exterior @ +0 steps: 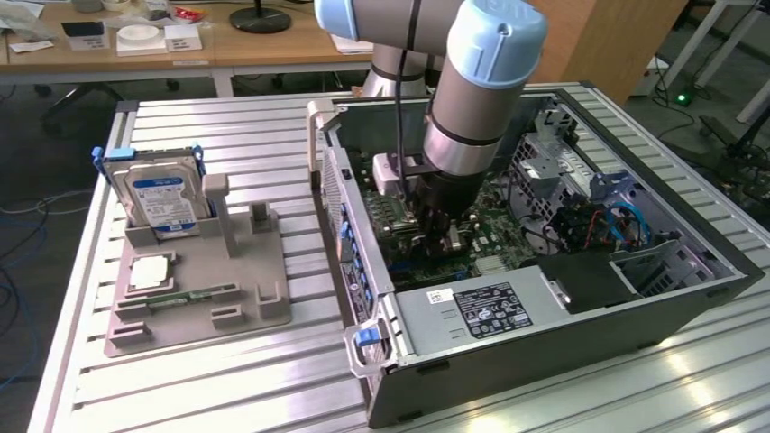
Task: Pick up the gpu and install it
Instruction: 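Insert the gpu into the slot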
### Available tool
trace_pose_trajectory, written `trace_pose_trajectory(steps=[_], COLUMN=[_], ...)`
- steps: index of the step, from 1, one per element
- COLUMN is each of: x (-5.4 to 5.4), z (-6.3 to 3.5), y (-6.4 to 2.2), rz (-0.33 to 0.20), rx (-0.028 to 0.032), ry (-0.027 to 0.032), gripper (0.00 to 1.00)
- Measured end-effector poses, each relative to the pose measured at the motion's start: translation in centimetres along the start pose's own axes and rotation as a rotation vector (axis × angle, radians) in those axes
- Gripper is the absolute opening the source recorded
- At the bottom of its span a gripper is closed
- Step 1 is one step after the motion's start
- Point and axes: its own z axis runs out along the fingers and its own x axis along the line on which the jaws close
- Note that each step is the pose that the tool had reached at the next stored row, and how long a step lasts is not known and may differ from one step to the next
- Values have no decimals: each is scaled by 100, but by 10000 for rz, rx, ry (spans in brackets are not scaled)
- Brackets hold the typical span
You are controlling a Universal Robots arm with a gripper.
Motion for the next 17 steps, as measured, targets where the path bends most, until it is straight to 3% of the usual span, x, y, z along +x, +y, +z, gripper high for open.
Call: trace_pose_trajectory(steps=[8, 10, 12, 17], x=[-1, -6, -4, -14], z=[4, 10, -35, -246], y=[0, 2, 2, 2], rz=[0, 7, 4, -1], rx=[1, 12, 4, 10], ry=[-7, -44, -9, -8], gripper=[28, 29, 35, 35])
